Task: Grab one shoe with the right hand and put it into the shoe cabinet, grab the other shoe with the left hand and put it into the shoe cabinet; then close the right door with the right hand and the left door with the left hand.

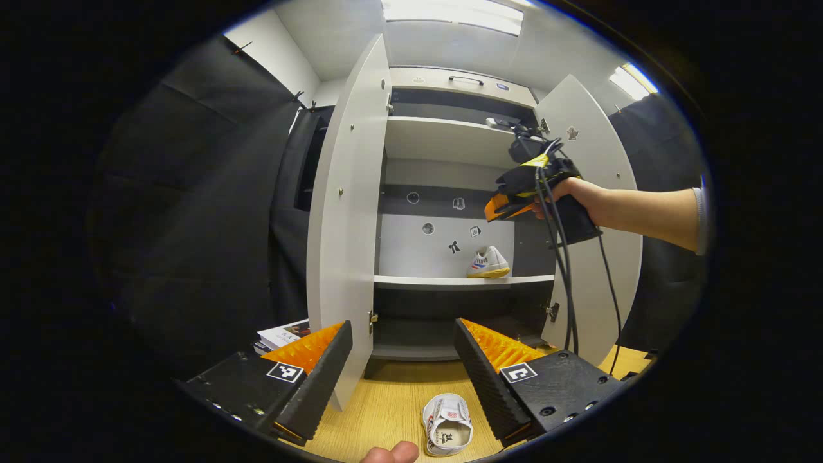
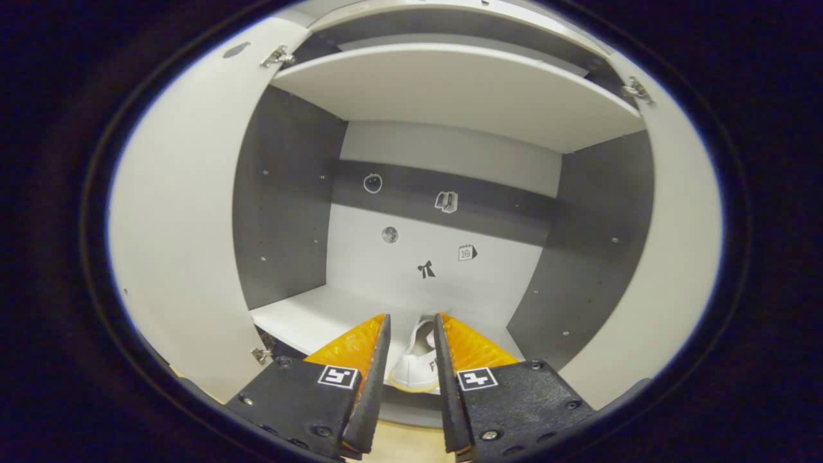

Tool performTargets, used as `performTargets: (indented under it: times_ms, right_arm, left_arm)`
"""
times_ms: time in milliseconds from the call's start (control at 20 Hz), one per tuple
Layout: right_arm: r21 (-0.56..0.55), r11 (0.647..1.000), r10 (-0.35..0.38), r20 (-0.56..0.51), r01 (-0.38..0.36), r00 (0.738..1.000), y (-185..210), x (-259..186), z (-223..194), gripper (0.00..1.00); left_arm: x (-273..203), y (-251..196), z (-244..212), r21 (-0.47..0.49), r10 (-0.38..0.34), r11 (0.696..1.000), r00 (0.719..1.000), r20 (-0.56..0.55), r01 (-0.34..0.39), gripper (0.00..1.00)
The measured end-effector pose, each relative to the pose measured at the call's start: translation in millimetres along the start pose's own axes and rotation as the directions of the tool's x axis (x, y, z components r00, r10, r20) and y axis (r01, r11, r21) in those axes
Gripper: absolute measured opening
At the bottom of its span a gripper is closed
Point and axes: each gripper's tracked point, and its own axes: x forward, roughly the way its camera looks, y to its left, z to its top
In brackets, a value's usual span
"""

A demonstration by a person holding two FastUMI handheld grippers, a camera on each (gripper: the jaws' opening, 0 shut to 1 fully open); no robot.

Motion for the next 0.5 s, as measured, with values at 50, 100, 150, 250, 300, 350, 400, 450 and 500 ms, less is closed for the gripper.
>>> performTargets:
  times_ms: [50, 100, 150, 250, 300, 350, 400, 450, 500]
  right_arm:
    - [0.01, 1.0, -0.005, 0.023, 0.005, 1.0, -3, -19, -6, 0.43]
    - [0.02, 1.0, -0.013, 0.044, 0.012, 0.999, -6, -39, -14, 0.44]
    - [0.026, 0.999, -0.02, 0.057, 0.019, 0.998, -9, -55, -24, 0.44]
    - [0.047, 0.998, -0.036, 0.071, 0.033, 0.997, -11, -86, -51, 0.49]
    - [0.062, 0.997, -0.046, 0.08, 0.041, 0.996, -12, -101, -65, 0.49]
    - [0.074, 0.996, -0.056, 0.087, 0.05, 0.995, -11, -111, -80, 0.49]
    - [0.07, 0.996, -0.065, 0.091, 0.059, 0.994, -12, -121, -97, 0.45]
    - [0.058, 0.995, -0.08, 0.086, 0.075, 0.993, -13, -130, -117, 0.46]
    - [0.041, 0.995, -0.093, 0.092, 0.09, 0.991, -12, -141, -134, 0.46]
  left_arm:
    - [-1, -3, 1, -0.003, -0.007, 1.0, 1.0, 0.002, 0.007, 0.95]
    - [-1, -6, 3, -0.006, -0.016, 1.0, 1.0, 0.005, 0.017, 0.95]
    - [-1, -9, 4, -0.007, -0.026, 1.0, 1.0, 0.008, 0.026, 0.95]
    - [-2, -19, 4, -0.014, -0.058, 0.998, 0.998, 0.006, 0.058, 0.95]
    - [-3, -22, 5, -0.018, -0.067, 0.998, 0.998, 0.006, 0.067, 0.95]
    - [-5, -24, 5, -0.018, -0.071, 0.997, 0.997, 0.008, 0.071, 0.95]
    - [-6, -26, 7, -0.015, -0.075, 0.997, 0.997, 0.011, 0.076, 0.95]
    - [-6, -29, 6, -0.01, -0.082, 0.997, 0.997, 0.012, 0.082, 0.95]
    - [-7, -31, 4, -0.003, -0.087, 0.996, 0.996, 0.01, 0.087, 0.95]
